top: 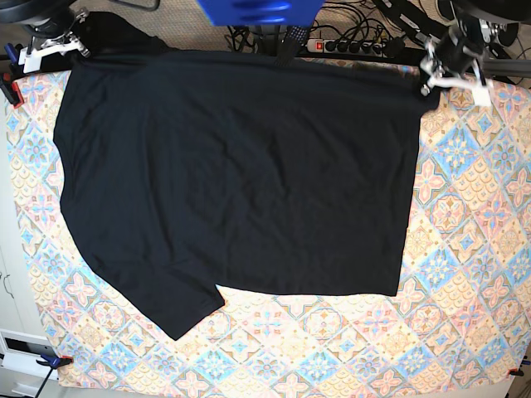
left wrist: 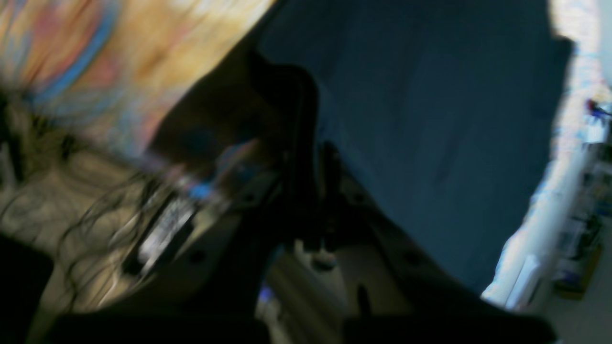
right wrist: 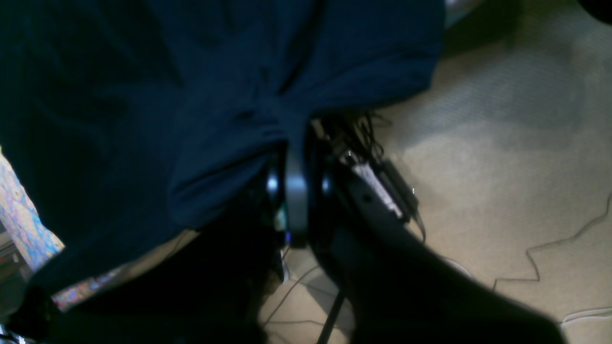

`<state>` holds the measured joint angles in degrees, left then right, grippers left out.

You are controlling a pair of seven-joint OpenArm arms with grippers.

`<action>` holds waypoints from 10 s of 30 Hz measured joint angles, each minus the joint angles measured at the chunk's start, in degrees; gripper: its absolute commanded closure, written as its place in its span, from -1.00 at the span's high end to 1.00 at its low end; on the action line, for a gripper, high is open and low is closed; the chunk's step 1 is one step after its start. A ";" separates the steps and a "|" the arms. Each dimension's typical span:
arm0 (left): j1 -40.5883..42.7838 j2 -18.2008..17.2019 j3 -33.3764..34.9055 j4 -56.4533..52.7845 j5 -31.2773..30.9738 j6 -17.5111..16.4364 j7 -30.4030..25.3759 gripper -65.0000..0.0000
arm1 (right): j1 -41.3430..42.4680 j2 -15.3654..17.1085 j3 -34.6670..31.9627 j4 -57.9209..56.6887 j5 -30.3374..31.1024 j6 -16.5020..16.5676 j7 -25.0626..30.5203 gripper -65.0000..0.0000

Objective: Fold the T-shirt properly
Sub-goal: 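Lift both held corners and pull the shirt edge toward the robot, then lay the folded edge down and open both grippers, then reach both grippers to the shirt's outer edge and grasp it, then lift the grasped edge and fold it over toward the robot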

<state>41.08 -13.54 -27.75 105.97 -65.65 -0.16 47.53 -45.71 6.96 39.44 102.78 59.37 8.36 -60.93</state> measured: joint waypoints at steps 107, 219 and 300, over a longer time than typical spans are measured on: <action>-30.23 2.27 4.42 -35.21 -2.51 0.17 -1.51 -0.99 | 27.78 3.45 0.57 -23.08 -1.51 -0.28 -2.05 0.20; -59.34 -0.70 17.90 -56.74 25.81 -0.44 -7.61 0.39 | 35.06 10.05 -0.79 -8.61 -7.54 -0.42 -8.35 0.12; -38.03 -4.09 18.82 -26.14 25.57 0.35 -3.17 -1.00 | 72.50 21.59 -53.27 -79.21 -45.77 30.77 47.91 -0.99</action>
<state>3.05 -17.63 -8.93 79.83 -40.07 0.19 44.36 26.79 28.56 -13.82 23.57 13.61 39.13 -13.02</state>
